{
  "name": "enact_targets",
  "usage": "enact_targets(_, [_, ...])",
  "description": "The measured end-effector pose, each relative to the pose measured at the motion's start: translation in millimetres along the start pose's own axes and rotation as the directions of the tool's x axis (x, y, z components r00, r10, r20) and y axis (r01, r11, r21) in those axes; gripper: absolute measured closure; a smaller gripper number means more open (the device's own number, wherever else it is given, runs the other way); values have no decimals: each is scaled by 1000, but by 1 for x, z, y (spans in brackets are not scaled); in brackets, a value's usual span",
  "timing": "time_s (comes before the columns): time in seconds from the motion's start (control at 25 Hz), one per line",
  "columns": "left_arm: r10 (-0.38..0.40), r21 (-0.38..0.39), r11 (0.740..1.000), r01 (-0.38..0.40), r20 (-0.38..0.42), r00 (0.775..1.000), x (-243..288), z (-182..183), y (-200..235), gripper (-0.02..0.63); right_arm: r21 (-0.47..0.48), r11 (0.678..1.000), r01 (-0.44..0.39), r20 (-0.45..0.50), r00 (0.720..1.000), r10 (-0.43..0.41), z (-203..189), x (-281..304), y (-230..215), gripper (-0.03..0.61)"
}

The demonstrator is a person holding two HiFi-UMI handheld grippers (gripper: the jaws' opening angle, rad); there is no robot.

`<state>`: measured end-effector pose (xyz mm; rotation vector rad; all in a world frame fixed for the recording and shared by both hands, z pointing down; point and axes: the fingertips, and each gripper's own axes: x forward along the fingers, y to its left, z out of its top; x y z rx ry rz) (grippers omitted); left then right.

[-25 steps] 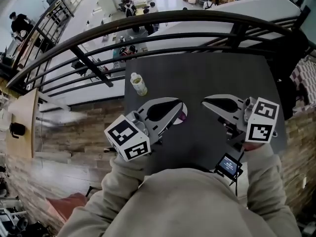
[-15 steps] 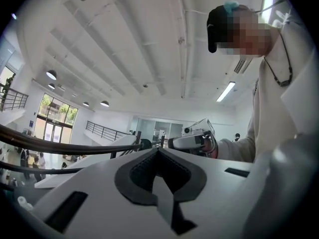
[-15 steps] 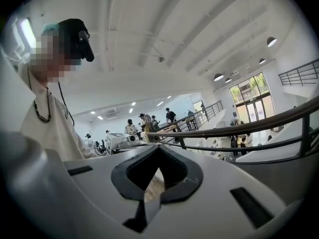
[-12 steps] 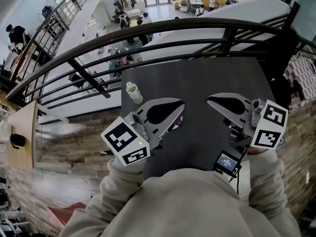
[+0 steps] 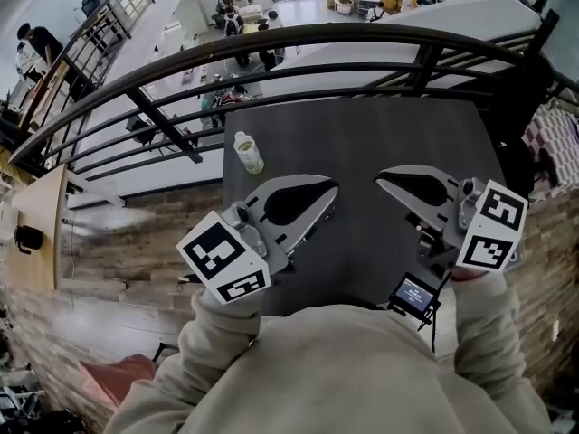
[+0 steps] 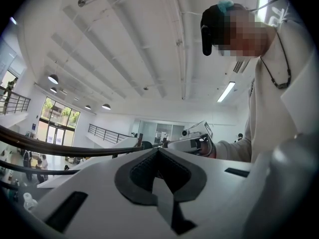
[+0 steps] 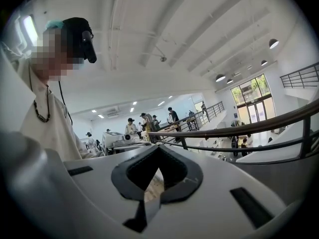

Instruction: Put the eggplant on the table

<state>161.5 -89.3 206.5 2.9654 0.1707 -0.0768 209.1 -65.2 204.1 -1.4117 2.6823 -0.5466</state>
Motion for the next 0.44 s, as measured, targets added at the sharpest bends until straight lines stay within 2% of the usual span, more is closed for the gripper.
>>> enact_targets(0.44, [37, -17, 999, -37, 22, 999, -17, 3, 7, 609, -15, 1000, -22, -38, 999, 22, 0, 19, 8, 565])
